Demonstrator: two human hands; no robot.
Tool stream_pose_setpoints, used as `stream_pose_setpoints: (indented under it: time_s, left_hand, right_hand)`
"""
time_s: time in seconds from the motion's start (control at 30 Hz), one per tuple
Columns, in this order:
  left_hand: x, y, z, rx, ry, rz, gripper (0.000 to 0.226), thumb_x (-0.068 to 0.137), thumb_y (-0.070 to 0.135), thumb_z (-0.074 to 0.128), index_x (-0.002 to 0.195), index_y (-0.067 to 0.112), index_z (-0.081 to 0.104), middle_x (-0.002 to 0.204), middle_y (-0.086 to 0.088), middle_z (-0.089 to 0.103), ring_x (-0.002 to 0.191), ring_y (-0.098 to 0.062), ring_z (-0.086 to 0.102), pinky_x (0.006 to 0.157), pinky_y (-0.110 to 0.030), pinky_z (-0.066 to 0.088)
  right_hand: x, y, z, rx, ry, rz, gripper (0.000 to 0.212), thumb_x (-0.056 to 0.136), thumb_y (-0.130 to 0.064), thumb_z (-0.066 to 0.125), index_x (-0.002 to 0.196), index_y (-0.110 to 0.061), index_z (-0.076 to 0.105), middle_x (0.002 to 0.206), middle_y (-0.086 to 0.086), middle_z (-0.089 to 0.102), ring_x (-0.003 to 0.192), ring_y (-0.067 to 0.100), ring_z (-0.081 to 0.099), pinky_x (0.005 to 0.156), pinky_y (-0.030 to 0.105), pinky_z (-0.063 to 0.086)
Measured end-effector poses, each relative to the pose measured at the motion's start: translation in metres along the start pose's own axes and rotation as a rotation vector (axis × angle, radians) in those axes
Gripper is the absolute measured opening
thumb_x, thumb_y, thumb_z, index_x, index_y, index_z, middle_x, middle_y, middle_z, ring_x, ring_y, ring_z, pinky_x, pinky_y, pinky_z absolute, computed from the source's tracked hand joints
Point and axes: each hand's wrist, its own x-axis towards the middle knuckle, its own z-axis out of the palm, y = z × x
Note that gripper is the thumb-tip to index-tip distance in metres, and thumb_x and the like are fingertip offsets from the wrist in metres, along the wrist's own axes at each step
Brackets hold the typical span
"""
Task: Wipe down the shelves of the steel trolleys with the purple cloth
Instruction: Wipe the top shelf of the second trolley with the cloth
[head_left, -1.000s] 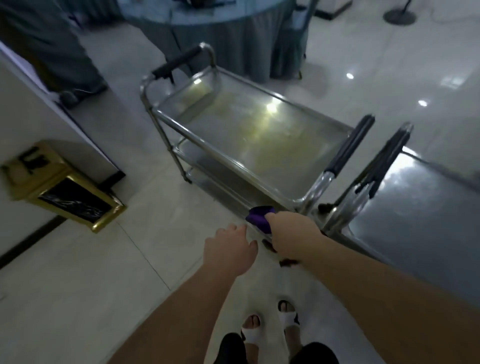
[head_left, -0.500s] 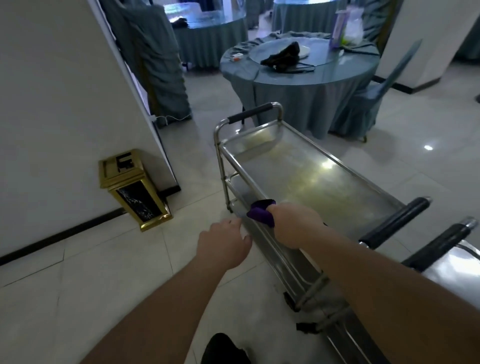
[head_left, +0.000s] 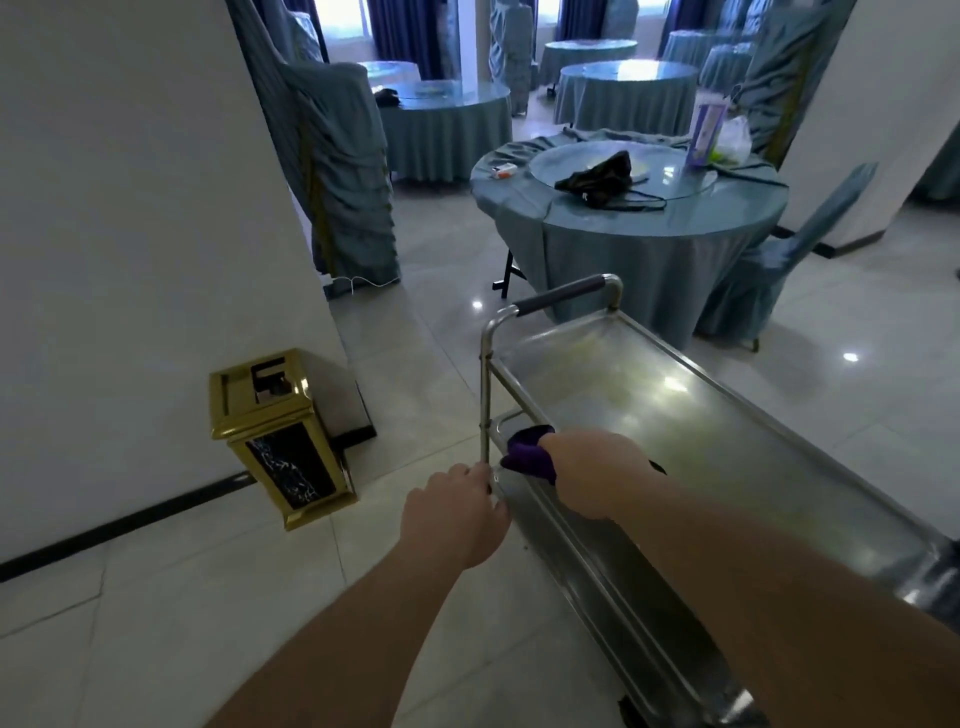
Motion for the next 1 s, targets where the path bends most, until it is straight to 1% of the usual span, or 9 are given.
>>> stream_pose_setpoints:
  time_s: [0.1,0.2,0.33,0.43,0.63,0.7,0.77,0.83,1.0]
  left_hand:
    - [0.032,-0.043,-0.015,0.012,-0.021,0.025,0.058,0.099,0.064,0.042,0.147,0.032,0.047,0.142,0.002,0.058,0.125,-0.025,0.057,0.097,-0.045,0.048]
    - [0.067,-0.077,-0.031,0.039,-0.036,0.042,0.059,0.102,0.063,0.041,0.149,0.029,0.046,0.143,0.000,0.058,0.126,-0.026,0.056,0.098,-0.045,0.050]
    - [0.112,-0.104,-0.044,0.039,-0.041,0.061,0.059,0.104,0.061,0.041,0.150,0.026,0.046,0.140,-0.002,0.059,0.125,-0.025,0.056,0.101,-0.044,0.051]
    - [0.148,-0.113,-0.044,0.056,-0.072,0.065,0.059,0.103,0.061,0.040,0.150,0.026,0.046,0.140,-0.001,0.059,0.125,-0.025,0.056,0.101,-0.044,0.050]
    - [0.236,-0.100,-0.041,0.108,-0.110,0.098,0.058,0.102,0.062,0.039,0.149,0.028,0.046,0.140,-0.001,0.059,0.123,-0.026,0.057,0.095,-0.044,0.051]
    - [0.270,-0.090,-0.049,0.109,-0.112,0.109,0.058,0.103,0.060,0.040,0.150,0.027,0.045,0.143,-0.001,0.057,0.126,-0.027,0.055,0.097,-0.045,0.050]
    - [0.304,-0.076,-0.062,0.109,-0.107,0.123,0.058,0.103,0.059,0.040,0.151,0.026,0.044,0.145,-0.002,0.055,0.128,-0.028,0.054,0.101,-0.046,0.048]
    - [0.337,-0.060,-0.077,0.122,-0.097,0.145,0.057,0.104,0.058,0.040,0.150,0.026,0.045,0.145,-0.002,0.056,0.128,-0.028,0.054,0.101,-0.045,0.047]
    - [0.418,-0.015,-0.095,0.123,-0.093,0.206,0.050,0.106,0.057,0.037,0.143,0.026,0.050,0.133,-0.001,0.060,0.119,-0.026,0.057,0.096,-0.043,0.048]
  right_hand:
    - [0.046,-0.026,-0.009,0.040,0.005,0.016,0.014,0.095,-0.024,0.063,0.107,-0.022,0.056,0.087,-0.004,0.060,0.080,0.015,0.062,0.079,0.036,0.060]
    - [0.084,-0.040,-0.013,0.088,0.009,0.040,0.013,0.095,-0.029,0.062,0.106,-0.023,0.057,0.087,-0.005,0.061,0.079,0.014,0.063,0.079,0.037,0.061]
    - [0.130,-0.041,-0.018,0.128,-0.020,0.085,0.014,0.095,-0.029,0.062,0.108,-0.026,0.057,0.083,-0.007,0.061,0.076,0.014,0.063,0.079,0.037,0.060]
    - [0.164,-0.029,-0.020,0.170,-0.031,0.128,0.008,0.098,-0.031,0.058,0.104,-0.025,0.059,0.081,-0.005,0.063,0.074,0.014,0.064,0.079,0.038,0.061]
    - [0.241,0.020,-0.019,0.259,-0.082,0.190,0.014,0.098,-0.027,0.062,0.111,-0.024,0.062,0.088,-0.003,0.068,0.079,0.015,0.067,0.081,0.035,0.060]
    - [0.271,0.042,-0.023,0.274,-0.077,0.205,0.014,0.097,-0.024,0.062,0.112,-0.024,0.062,0.086,-0.003,0.068,0.076,0.014,0.067,0.074,0.031,0.058]
    - [0.297,0.066,-0.033,0.290,-0.076,0.234,0.016,0.096,-0.019,0.061,0.111,-0.025,0.061,0.084,-0.003,0.066,0.072,0.012,0.064,0.065,0.026,0.051]
    - [0.320,0.089,-0.042,0.290,-0.088,0.261,0.021,0.093,-0.015,0.060,0.111,-0.026,0.060,0.084,-0.003,0.064,0.071,0.012,0.062,0.062,0.025,0.047]
    - [0.367,0.147,-0.052,0.393,-0.069,0.316,0.012,0.091,-0.025,0.060,0.101,-0.031,0.062,0.083,-0.005,0.067,0.071,0.015,0.067,0.070,0.036,0.060]
